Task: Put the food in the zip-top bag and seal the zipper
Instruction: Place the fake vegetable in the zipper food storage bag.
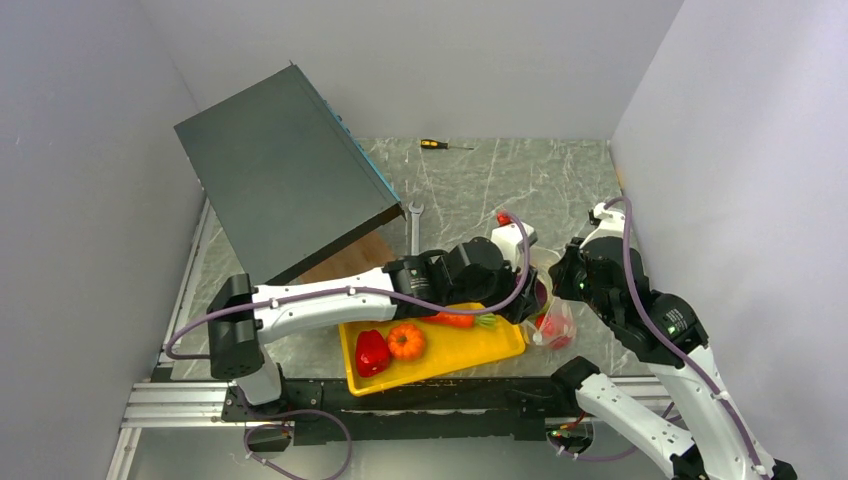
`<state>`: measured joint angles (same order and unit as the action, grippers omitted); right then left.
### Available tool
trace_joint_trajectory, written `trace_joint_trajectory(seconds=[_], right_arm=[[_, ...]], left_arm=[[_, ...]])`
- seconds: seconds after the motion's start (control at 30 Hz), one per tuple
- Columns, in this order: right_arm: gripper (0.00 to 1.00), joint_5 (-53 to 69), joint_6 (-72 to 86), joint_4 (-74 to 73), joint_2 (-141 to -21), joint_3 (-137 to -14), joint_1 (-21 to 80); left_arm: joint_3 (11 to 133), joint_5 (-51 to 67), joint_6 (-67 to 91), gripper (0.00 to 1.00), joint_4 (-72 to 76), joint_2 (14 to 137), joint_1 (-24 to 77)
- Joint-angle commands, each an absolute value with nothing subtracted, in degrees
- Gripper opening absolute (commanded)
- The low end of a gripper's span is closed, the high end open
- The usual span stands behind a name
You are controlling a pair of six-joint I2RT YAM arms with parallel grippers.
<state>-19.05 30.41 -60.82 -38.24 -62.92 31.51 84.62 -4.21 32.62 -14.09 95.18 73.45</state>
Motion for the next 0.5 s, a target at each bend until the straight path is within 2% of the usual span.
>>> trace_joint_trajectory(seconds=[0.0, 0.1, 0.3, 0.47], right_arm=[[0.0, -19.08, 30.73, -57.66, -37.47, -64.33, 31.78], [0.0, -18.94, 30.54, -56.74, -36.82, -63.98, 31.66], [0.0, -19.16, 30.6, -56.93, -36.93, -64.47, 31.73], [0.0, -19.07, 30.44, -56.88, -37.39, -64.36, 31.72]], left_arm=[[87.33, 2.36, 34.03, 0.66, -10.67, 96.18, 73.3], [86.9, 3.39, 34.37, 0.81, -9.41, 96.53, 73.3], [86.39, 5.07, 34.84, 0.98, -8.7, 96.3, 73.21], [85.35, 3.32, 34.85, 1.0, -9.94, 94.71, 73.13]])
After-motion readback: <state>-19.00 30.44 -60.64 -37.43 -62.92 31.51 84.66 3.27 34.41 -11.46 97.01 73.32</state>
